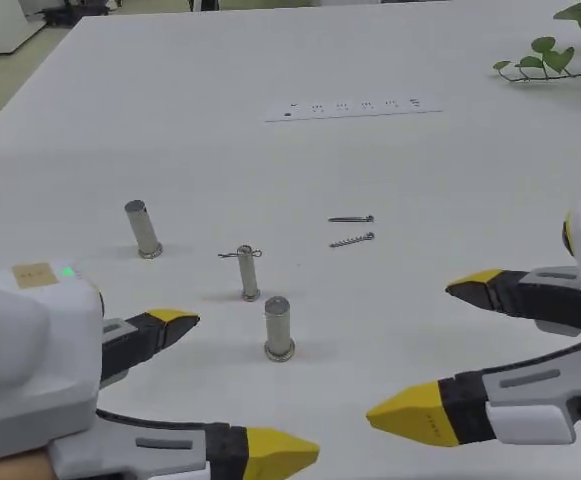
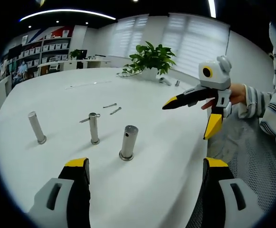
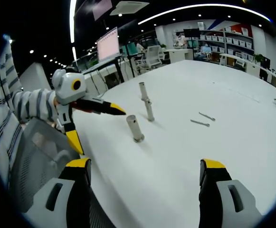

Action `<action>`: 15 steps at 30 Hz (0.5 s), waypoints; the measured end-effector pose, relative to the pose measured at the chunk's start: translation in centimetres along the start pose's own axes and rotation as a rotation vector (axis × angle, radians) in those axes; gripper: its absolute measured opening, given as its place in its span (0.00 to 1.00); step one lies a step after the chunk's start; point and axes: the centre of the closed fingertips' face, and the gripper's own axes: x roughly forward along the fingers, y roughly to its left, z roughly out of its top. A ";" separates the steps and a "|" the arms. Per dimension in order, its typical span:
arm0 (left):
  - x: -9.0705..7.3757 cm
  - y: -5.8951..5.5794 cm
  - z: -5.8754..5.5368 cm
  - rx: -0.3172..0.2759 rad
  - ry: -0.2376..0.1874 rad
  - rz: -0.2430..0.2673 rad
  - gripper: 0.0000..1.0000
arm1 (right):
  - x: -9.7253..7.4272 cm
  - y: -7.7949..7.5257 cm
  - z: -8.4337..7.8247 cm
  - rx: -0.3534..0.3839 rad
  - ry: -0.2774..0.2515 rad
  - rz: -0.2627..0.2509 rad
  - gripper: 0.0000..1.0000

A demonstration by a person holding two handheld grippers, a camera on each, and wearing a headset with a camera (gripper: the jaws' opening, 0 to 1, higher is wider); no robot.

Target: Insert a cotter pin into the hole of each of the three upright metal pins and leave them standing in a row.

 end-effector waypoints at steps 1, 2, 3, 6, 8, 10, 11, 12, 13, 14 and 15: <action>-0.1 0.0 -0.1 0.001 0.004 0.000 0.99 | 0.0 0.0 -0.1 -0.002 0.003 -0.001 0.96; -0.1 0.0 -0.1 0.000 0.004 0.000 0.99 | -0.1 0.0 -0.1 -0.002 0.007 -0.002 0.96; -0.2 -0.1 -0.2 -0.008 0.007 -0.002 0.99 | -0.1 -0.1 -0.1 -0.002 0.007 -0.002 0.96; -0.4 -0.2 -0.3 -0.014 0.009 -0.011 0.99 | -0.4 0.0 0.1 0.016 0.000 0.009 0.96; -0.5 -0.4 -0.4 -0.020 0.007 -0.017 0.99 | -0.7 0.1 0.5 0.051 -0.015 0.033 0.96; -0.5 -0.6 -0.6 -0.019 0.013 -0.026 0.99 | -1.2 -0.3 1.1 0.068 -0.037 0.036 0.95; -0.5 -0.7 -0.7 -0.017 0.018 -0.029 0.99 | -1.4 -0.6 1.3 0.068 -0.036 0.035 0.95; -0.5 -0.8 -0.8 -0.018 0.018 -0.030 0.99 | -1.6 -0.8 1.4 0.064 -0.035 0.033 0.95; -0.6 -0.8 -0.8 -0.022 0.017 -0.033 0.99 | -1.8 -1.1 1.6 0.055 -0.031 0.029 0.94; -0.6 -0.9 -0.8 -0.032 0.010 -0.037 0.99 | -2.0 -1.5 1.6 0.032 -0.015 0.023 0.94; -0.6 -0.9 -0.8 -0.034 0.007 -0.036 0.99 | -2.1 -1.8 1.7 0.021 -0.007 0.018 0.94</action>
